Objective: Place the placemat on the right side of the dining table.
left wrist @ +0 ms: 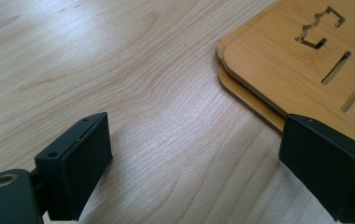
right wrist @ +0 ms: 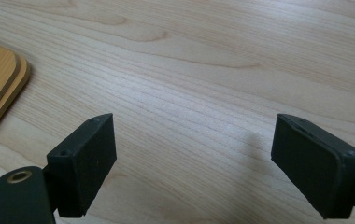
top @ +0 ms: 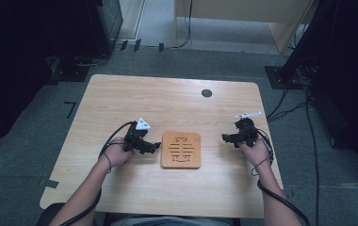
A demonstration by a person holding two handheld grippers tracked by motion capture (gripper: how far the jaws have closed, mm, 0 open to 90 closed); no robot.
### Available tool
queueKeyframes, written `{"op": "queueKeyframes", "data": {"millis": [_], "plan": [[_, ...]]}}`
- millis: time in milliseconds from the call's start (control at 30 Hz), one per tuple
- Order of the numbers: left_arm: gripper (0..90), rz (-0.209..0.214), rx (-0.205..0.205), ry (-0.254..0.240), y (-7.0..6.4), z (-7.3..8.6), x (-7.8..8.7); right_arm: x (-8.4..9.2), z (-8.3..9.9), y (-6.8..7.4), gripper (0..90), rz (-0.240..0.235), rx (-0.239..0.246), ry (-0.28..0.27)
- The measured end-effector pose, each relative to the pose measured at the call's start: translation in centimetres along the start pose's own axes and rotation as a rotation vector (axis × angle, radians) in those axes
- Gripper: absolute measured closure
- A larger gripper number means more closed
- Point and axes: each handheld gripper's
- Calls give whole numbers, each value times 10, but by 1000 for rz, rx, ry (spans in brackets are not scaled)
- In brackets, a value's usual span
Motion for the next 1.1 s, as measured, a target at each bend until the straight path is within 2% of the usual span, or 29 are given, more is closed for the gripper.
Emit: {"op": "queueKeyframes", "data": {"millis": [100, 167, 467, 500, 533, 567, 633, 700, 800, 1000, 1100], "plan": [[154, -11, 6, 3, 1, -1, 2, -1, 0, 2, 139, -1, 7, 5], [154, -2, 25, 6, 1, -2, 3, -2, -2, 5, 139, -2, 10, 4], [154, -2, 22, -25, 0, -4, 8, -4, -5, 14, 139, -15, 32, 1], [154, 3, 32, -27, 0, -4, 8, -4, -5, 15, 140, -10, 36, -1], [154, 24, 70, -36, 0, -5, 9, -3, -7, 16, 139, -11, 32, -14], [154, 25, 77, -38, 1, -6, 10, -3, -8, 17, 140, -14, 32, -19], [154, 22, 77, -39, 1, -6, 10, -4, -8, 19, 140, -16, 37, -21], [154, 7, 62, -31, 1, -5, 9, -6, -8, 22, 140, -14, 59, -7], [154, -26, 32, -9, 0, -4, 8, -6, -7, 22, 140, -20, 56, -6], [154, -20, 30, -12, -1, -4, 7, -6, -7, 21, 140, -34, 51, -14], [153, -12, 24, -9, -3, -5, 7, -8, -7, 24, 139, -47, 69, -6]]}}
Point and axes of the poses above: each handheld gripper's, and its own axes: x roughly backward along the jaws, z roughly out of its underside, y roughly to its left, and after that the axes turned 5 degrees about y, right-handed
